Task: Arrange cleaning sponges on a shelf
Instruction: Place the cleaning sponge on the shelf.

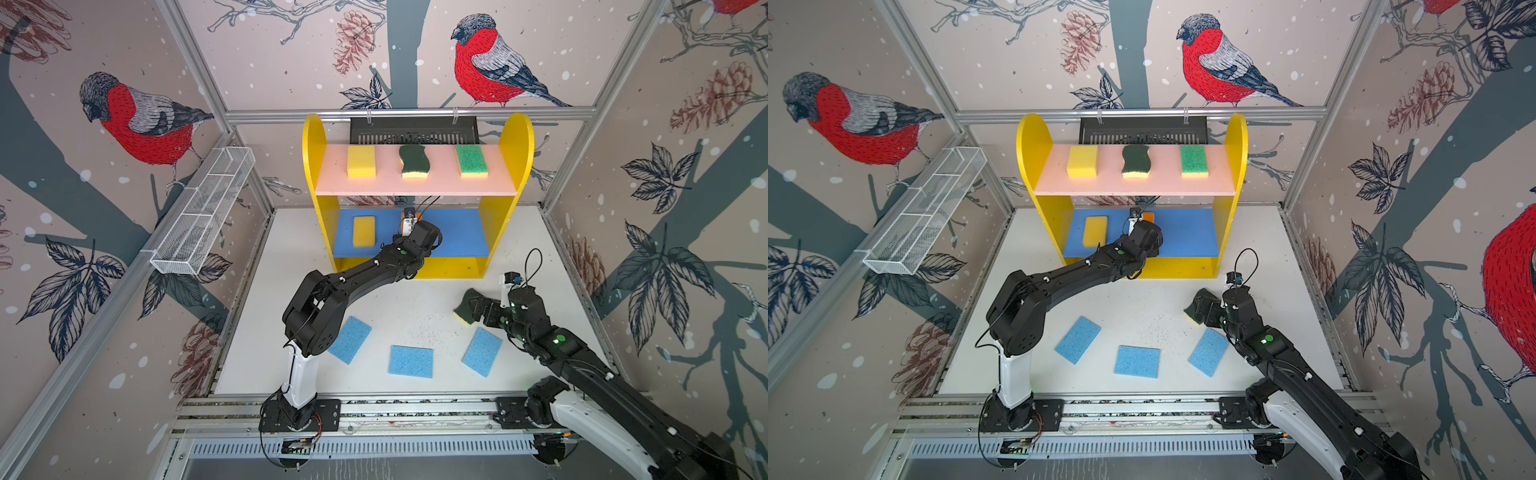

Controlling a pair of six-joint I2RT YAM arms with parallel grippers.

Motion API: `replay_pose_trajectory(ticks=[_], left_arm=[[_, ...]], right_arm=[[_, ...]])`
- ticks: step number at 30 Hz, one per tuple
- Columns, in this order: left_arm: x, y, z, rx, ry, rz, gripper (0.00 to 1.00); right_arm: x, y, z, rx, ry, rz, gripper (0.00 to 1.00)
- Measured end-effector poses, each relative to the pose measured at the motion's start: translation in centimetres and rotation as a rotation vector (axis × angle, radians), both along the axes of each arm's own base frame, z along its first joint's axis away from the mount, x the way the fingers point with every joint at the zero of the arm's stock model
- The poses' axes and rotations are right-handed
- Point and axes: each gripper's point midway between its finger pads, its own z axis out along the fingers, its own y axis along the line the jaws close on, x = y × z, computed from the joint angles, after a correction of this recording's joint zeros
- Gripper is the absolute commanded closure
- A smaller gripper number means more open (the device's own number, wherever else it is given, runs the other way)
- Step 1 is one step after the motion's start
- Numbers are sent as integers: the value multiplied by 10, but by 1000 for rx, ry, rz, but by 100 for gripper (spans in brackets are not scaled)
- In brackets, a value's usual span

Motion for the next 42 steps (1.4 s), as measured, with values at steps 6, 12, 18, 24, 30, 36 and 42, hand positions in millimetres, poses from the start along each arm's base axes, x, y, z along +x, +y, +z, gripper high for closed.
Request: replay_pose_trajectory(ticks=[6, 12, 18, 24, 30, 36, 42], left_arm=[[-2, 1, 1, -3, 6, 1, 21], [-5, 1, 4, -7, 19, -12, 18], [-11, 3, 13, -11, 25, -21, 17], [-18, -2, 20, -23, 30, -56, 17], [-25, -5, 37, -30, 16, -97, 16], [-35, -6, 53, -16, -12, -130, 15], [-55, -1, 63, 18, -34, -131, 15]], right_arm=[[0, 0, 1, 2, -2, 1, 5], [-1, 0, 5, 10, -16, 0, 5], [-2, -2, 8, 21, -31, -3, 5], [-3, -2, 7, 19, -28, -4, 5], [-3, -4, 6, 12, -21, -9, 4], [0, -3, 9, 12, -18, -15, 4], [1, -3, 9, 26, -9, -32, 4]])
